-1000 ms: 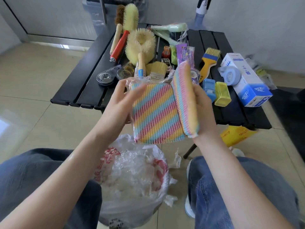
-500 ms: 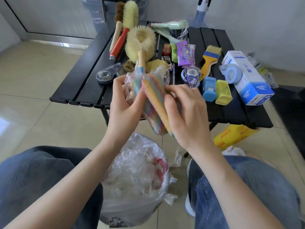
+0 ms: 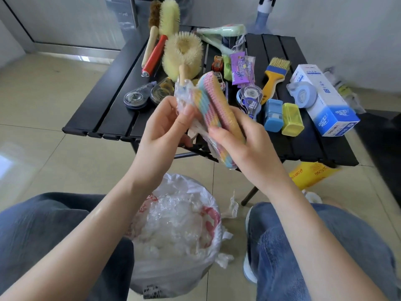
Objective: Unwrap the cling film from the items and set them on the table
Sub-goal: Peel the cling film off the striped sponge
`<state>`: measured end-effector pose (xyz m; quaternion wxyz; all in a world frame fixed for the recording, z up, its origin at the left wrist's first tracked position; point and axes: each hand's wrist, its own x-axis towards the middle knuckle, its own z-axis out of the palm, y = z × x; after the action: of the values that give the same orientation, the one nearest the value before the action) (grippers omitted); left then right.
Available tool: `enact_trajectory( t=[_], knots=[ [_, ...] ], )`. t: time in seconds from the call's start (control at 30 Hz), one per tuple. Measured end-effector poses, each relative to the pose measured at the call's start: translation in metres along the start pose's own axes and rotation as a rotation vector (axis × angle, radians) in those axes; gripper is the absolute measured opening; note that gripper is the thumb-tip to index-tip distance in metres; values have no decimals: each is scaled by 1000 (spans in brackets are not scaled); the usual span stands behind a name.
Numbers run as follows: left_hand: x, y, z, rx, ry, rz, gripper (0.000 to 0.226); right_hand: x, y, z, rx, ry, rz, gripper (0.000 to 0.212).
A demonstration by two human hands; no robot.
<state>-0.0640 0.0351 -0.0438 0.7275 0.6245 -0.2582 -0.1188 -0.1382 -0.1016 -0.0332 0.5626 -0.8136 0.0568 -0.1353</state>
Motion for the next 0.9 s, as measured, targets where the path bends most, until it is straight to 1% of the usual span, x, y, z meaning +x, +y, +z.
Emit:
enact_trajectory(
  t=[0.03, 0.1, 0.17, 0.23, 0.33, 0.4, 0.47, 0.53, 0.63, 0.7, 0.8, 0.9],
  knots=[
    [0, 0, 0, -30, -30, -1, 15, 1, 0, -2, 18, -11, 15, 31],
    [0, 1, 2, -69, -94, 12, 28, 3, 0, -6, 68, -25, 48, 36],
    [-1, 4, 5, -100, -133, 20, 34, 3, 0, -8, 175, -42, 94, 34],
    [-1, 7, 5, -143, -130, 6, 33, 3, 2, -9, 303, -60, 162, 30],
    [-1, 7, 4, -160, -106, -16, 29, 4, 4, -6, 401, 30, 236, 16],
    [-1, 7, 7, -84, -69, -5, 25, 4, 4, -3, 367, 133, 189, 12],
    [-2, 6, 11, -7, -28, 9, 21, 2, 3, 0, 282, 206, 93, 16],
    [-4, 4, 13, 49, 23, 5, 11, 0, 2, 3, 237, 255, 21, 21],
    [-5, 3, 14, 99, 93, 1, 13, -2, 0, 5, 199, 316, -69, 25],
    [-5, 4, 15, -24, 43, -43, 14, -1, 0, 6, 211, 308, -92, 27],
    [-7, 11, 18, -270, -48, -138, 15, 0, -1, 4, 307, 311, -50, 28],
    [-8, 21, 15, -462, -24, -232, 22, 0, -1, -3, 364, 364, 19, 21]
  ],
)
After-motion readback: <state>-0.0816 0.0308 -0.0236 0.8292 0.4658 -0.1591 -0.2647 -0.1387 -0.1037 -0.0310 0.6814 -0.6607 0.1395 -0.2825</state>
